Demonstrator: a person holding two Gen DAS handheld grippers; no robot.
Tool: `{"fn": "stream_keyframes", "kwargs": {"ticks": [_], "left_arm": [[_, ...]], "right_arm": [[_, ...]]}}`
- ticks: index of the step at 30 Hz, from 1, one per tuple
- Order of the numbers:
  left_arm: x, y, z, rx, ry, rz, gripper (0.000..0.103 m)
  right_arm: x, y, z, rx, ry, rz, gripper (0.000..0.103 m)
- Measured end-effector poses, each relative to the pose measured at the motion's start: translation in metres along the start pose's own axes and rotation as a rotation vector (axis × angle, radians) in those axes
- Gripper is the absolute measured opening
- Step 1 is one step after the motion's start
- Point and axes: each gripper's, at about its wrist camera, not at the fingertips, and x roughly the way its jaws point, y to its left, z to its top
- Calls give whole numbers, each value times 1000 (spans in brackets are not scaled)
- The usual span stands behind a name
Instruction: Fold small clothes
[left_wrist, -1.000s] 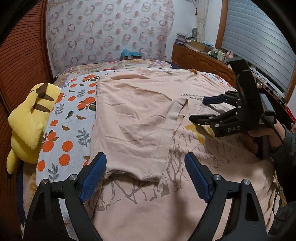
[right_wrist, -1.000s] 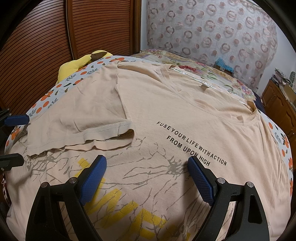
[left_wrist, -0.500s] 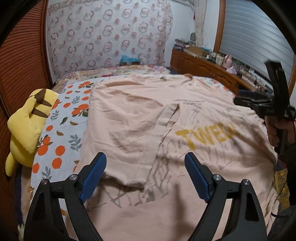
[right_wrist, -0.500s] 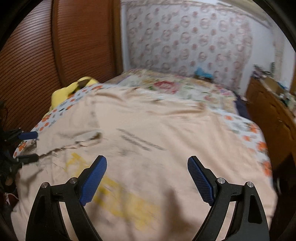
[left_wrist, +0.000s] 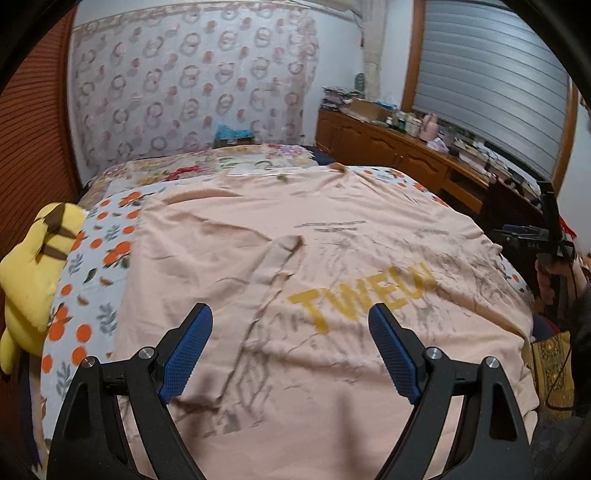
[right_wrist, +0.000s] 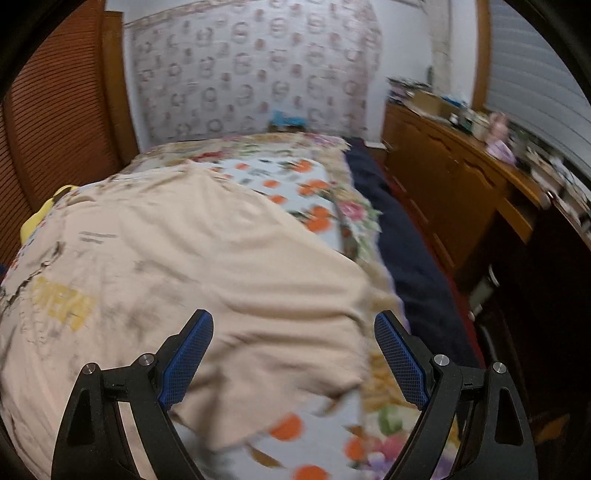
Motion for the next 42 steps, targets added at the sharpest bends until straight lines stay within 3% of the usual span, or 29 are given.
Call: {"fn": "stream_keyframes", "kwargs": {"ticks": [6,10,12,16,18,26,31,36,39,41,42], "left_arm": [[10,-20,8,51,12,-23,87],[14,-24,8,54,20,-35,87],[15,-25,7,54,24,-35,87],[16,-22,5,44,28,-27,87],[16,-20,4,37,26,-22,87],[14,-15,-1,22,22,-8,87],[11,-14,-2,12,12,-4,87],[6,-11,-2,9,4,3,87],[6,-9,-2,5,5,6,87],[6,-8,-3,3,5,6,87],[5,-8,-3,2,6,7,87]], "right_arm": [[7,-19,-5,59,52,53,76],[7,-22,0,67,72,79,50],[9,-25,3,54,67,51,42],[12,-16,6,11,84,38,11],[11,-9,7,-25,89,29,6],[-15,7,31,-72,-17,17,3],[-40,37,62,-134,-106,68,3],[-58,100,85,-246,-166,200,3],[-57,137,87,-280,-159,323,3],[-53,152,86,-305,-151,358,3],[-50,157,85,-321,-145,354,10]]}}
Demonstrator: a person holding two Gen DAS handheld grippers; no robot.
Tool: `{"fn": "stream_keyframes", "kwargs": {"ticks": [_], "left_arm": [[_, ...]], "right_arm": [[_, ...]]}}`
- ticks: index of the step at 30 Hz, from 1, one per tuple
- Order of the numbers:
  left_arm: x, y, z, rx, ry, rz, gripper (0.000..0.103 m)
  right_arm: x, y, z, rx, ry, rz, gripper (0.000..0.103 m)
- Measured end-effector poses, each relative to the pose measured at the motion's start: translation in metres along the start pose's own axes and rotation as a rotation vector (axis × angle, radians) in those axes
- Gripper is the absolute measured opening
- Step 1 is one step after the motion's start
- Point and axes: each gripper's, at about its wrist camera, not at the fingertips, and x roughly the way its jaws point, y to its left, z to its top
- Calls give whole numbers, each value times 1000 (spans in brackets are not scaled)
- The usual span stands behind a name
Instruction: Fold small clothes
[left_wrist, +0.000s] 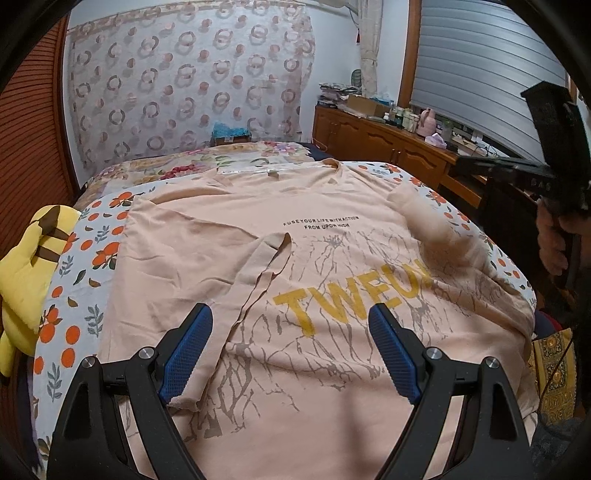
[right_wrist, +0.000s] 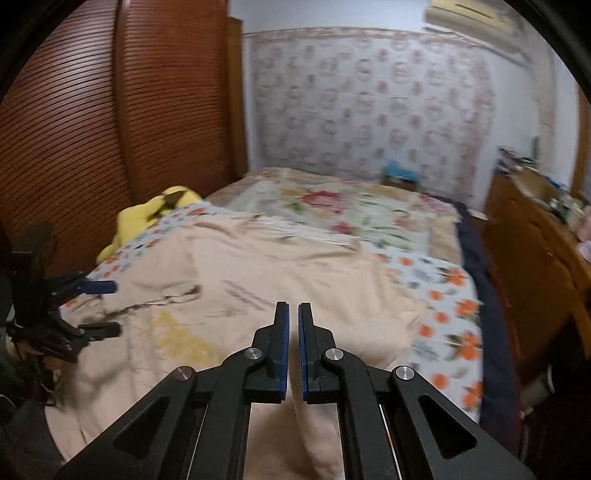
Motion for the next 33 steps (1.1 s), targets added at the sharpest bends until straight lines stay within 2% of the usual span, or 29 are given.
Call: {"fn": "stream_keyframes", "kwargs": {"ticks": [1,2,9,15,18,19,20,21,28,33], "left_arm": [[0,0,0,1,0,1,87],[0,1,0,1,1,2,87],[-1,4,-4,-14,-2,1,87],[1,2,-5,-7,7,3,87],[2,3,-5,-11,7,4,87],[2,3,-5,-13,8,5,87],[2,3,-6,-15,8,6,87],[2,4,-6,-20,8,7,87],[-1,11,-9,-33,4,10,87],[-4,16,-11,-44,3,11,87]], "right_arm": [[3,1,-1,-8,8,-10,23],[5,-2,-3,-2,14,-20,32],[23,-38,-21,107,110,-80,35],[70,-33,-23,161,210,-51,35],[88,-25,-25,146,252,-42,35],[89,-21,-24,128,242,-47,33],[93,-20,-22,118,247,-37,26],[96,-18,-19,110,252,-20,7],[111,22,32,-14,189,76,4],[136,47,65,-40,157,148,4]]}}
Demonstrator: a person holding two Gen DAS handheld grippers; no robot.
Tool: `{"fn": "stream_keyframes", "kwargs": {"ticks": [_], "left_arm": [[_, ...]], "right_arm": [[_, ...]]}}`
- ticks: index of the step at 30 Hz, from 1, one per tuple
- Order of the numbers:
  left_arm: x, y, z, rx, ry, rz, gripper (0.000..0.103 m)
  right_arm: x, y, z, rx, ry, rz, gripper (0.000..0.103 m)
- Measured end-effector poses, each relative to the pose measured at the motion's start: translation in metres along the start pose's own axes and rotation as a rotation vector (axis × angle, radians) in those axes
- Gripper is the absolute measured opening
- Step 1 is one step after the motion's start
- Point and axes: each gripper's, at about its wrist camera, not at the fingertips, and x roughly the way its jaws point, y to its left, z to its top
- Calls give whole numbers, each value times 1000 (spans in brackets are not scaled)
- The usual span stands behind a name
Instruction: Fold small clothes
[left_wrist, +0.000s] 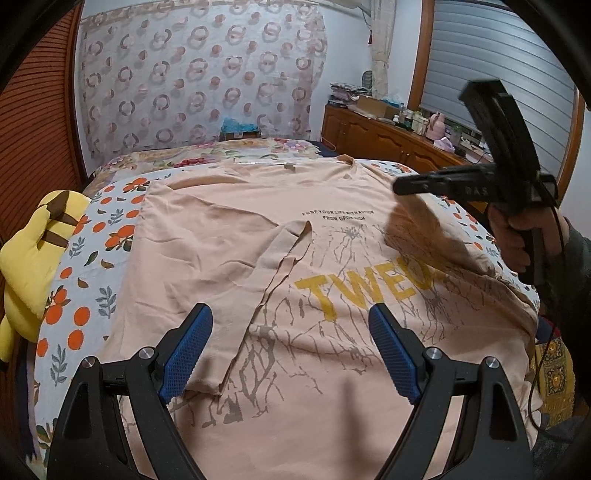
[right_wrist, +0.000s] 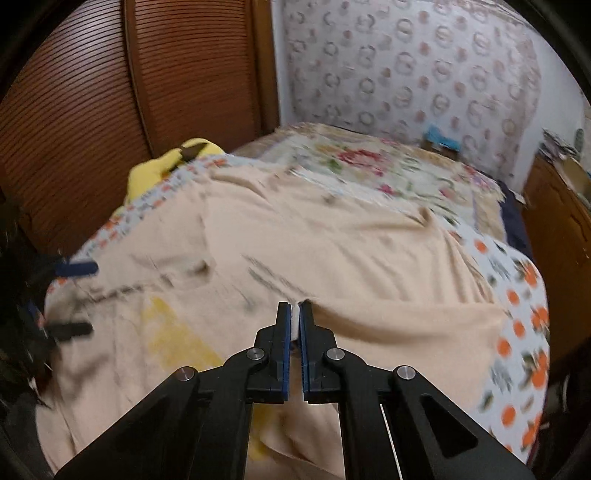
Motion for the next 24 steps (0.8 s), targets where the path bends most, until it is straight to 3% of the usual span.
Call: {"fn": "stream_keyframes", "kwargs": {"ticks": [1,2,4,9,17,24], "left_arm": [[0,1,0,-1,0,1,87],[-1,1,1,-1,0,2,87],[-2,2,1,-1,-1,4,87],[-2,4,0,-8,-3,2,87],[1,1,0,-1,5,-5,87],[5,-2,-1,4,16,-7,87]], "right_arm": [[5,3,5,-5,3,8,9],[10,3,7,-2,9,-2,23],[15,-2,9,18,4,-15,36],[-8,-20,-25,73,-9,-57,37],[-38,-19,-92,146,59,-137,37],[-52,-9,-117,193,74,-143,37]]}}
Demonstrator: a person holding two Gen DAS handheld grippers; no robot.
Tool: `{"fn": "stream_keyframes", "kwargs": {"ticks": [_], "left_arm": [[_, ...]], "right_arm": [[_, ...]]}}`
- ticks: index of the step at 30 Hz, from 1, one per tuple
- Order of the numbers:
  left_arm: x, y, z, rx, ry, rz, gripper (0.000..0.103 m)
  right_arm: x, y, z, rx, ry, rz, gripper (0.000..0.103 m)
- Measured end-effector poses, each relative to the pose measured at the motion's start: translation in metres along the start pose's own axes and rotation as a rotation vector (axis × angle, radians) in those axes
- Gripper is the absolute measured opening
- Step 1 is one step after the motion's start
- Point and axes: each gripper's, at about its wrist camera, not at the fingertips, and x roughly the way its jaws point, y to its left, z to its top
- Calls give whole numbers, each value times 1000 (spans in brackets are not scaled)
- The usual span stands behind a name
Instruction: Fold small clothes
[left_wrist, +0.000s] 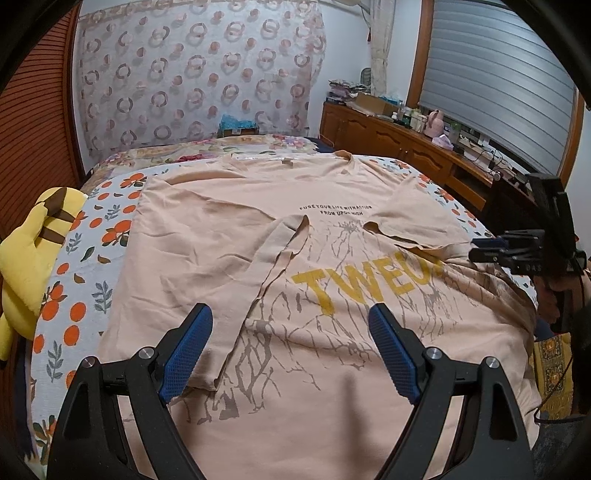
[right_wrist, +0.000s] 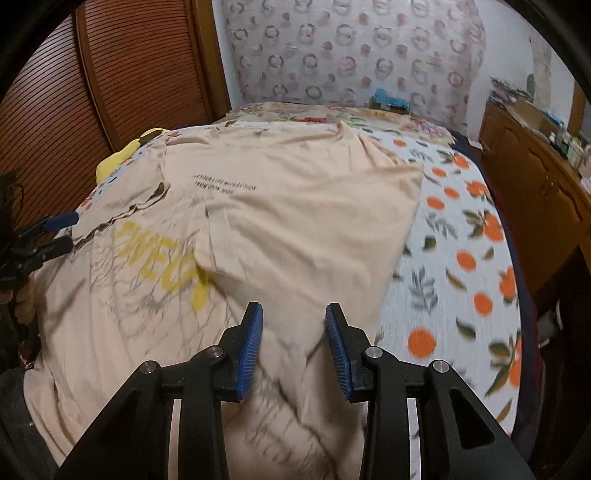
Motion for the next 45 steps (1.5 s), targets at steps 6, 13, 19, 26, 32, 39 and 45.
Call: {"fn": "stream_keyframes", "kwargs": {"ticks": [6,13,19,26,32,39,45], "left_arm": [[2,-1,-1,3,2,1,87],[2,-2,-1,-1,3,0,87],[3,-2,-1,-5,3,1,87],[1,1,-1,-15,-4,6,87],[-2,7,2,-22,-14,22,87],[-1,21,20,0,-24,58,87],[11,52,51,-5,-25,113,87]], "right_arm": [[-1,-1,-6,18,5,-10,37],[-13,1,-15,-12,-28,55,19],[-17,15,-24,-49,-7,92,16],[-30,18,-30,-36,-5,101,16],[-40,18,-24,-40,-43,54,28],[-24,5,-2,-50,-42,-25,44],[2,-22,33,-38,-50,-81,64]]}}
